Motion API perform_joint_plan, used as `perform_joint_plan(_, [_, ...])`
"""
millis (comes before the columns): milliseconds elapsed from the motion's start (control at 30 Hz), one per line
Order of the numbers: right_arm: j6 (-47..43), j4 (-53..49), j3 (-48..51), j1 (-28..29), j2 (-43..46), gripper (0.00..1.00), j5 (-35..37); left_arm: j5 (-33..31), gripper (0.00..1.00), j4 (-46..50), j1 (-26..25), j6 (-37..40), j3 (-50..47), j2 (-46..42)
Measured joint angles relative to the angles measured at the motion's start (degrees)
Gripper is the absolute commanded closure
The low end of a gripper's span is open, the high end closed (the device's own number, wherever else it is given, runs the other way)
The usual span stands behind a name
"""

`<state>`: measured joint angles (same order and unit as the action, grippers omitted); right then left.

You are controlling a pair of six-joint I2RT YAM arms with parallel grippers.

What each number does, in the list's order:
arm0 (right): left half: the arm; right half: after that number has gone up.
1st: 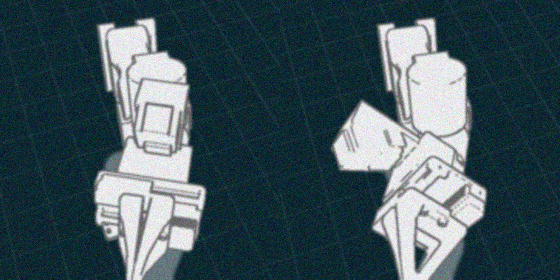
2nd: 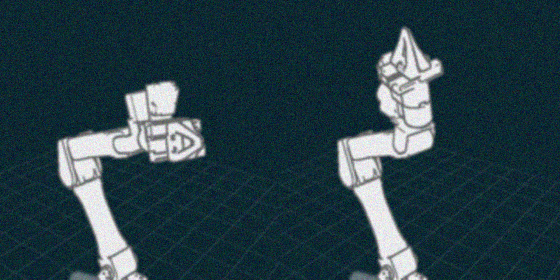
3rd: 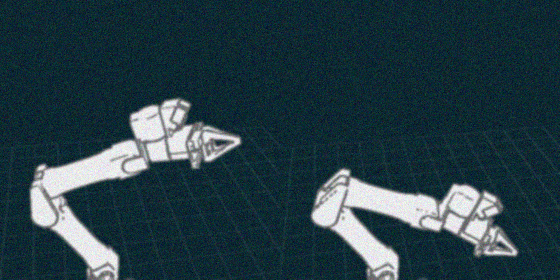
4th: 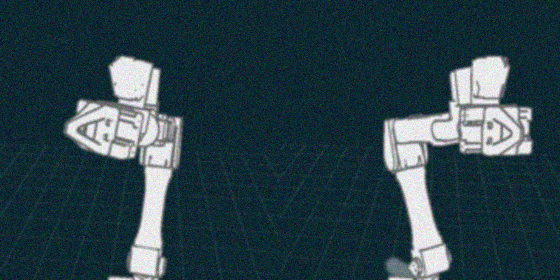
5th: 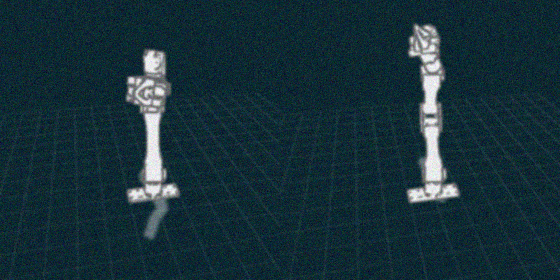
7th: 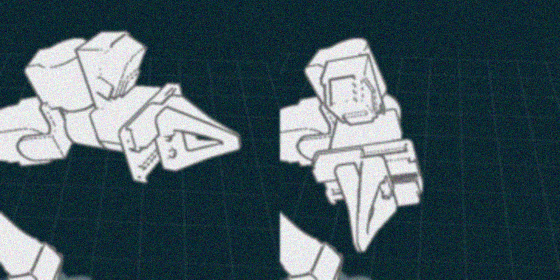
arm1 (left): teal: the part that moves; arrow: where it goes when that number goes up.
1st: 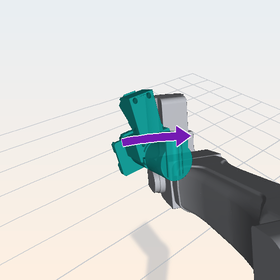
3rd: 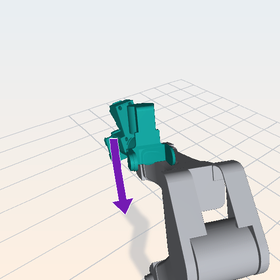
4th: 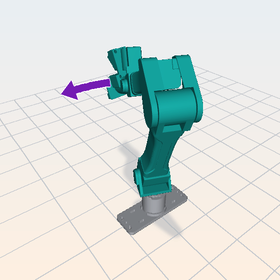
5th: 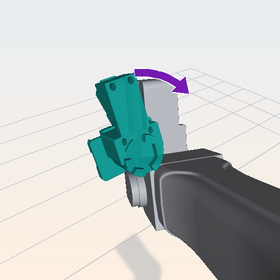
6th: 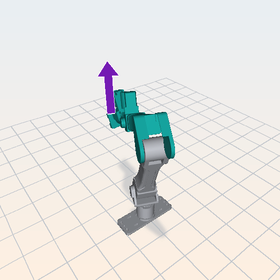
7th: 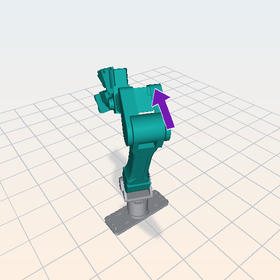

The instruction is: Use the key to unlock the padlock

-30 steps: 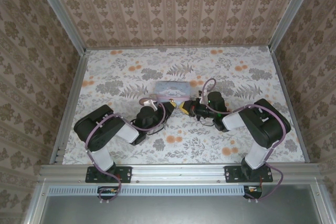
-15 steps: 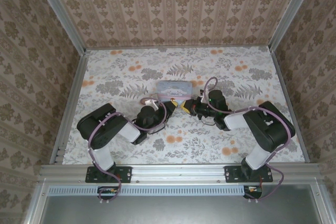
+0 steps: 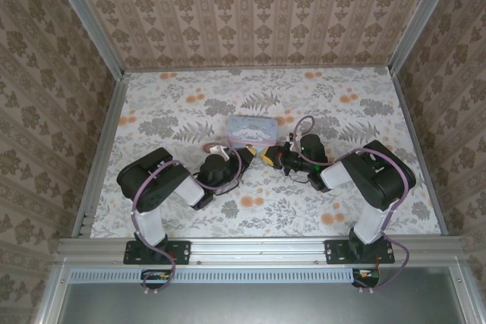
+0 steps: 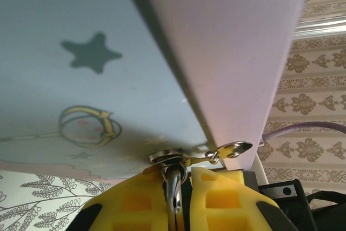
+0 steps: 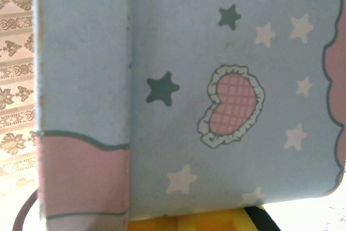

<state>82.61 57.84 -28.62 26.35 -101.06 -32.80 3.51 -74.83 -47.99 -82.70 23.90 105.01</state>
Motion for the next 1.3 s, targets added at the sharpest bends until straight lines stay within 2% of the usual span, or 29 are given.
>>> perform_joint_plan(233, [-1.6, -2.64, 0.0, -0.04, 1.29, 1.0, 0.07, 1.2, 1.0, -0.44, 0.09, -0.66, 0.02, 0.2])
perform_joint_plan(500, [0.24, 3.45, 0.04, 0.98, 0.59, 1.0, 1.53, 0.74, 1.0, 2.84, 1.11, -1.75, 0.02, -4.22])
perform_joint_plan(733, [0.07, 2.86, 0.04, -0.07, 0.63, 1.0, -0.26, 1.7, 1.0, 2.54, 1.16, -2.12, 0.02, -3.72])
perform_joint_plan(967, [-0.11, -1.03, -0.37, 1.07, 0.11, 1.0, 1.33, 2.49, 1.0, 1.55, 1.16, -2.12, 0.04, -0.79])
perform_joint_plan(1300, [-0.13, 3.32, -0.35, 0.66, -2.99, 1.0, 0.59, 1.77, 1.0, 2.75, 1.16, -2.36, 0.15, -0.81])
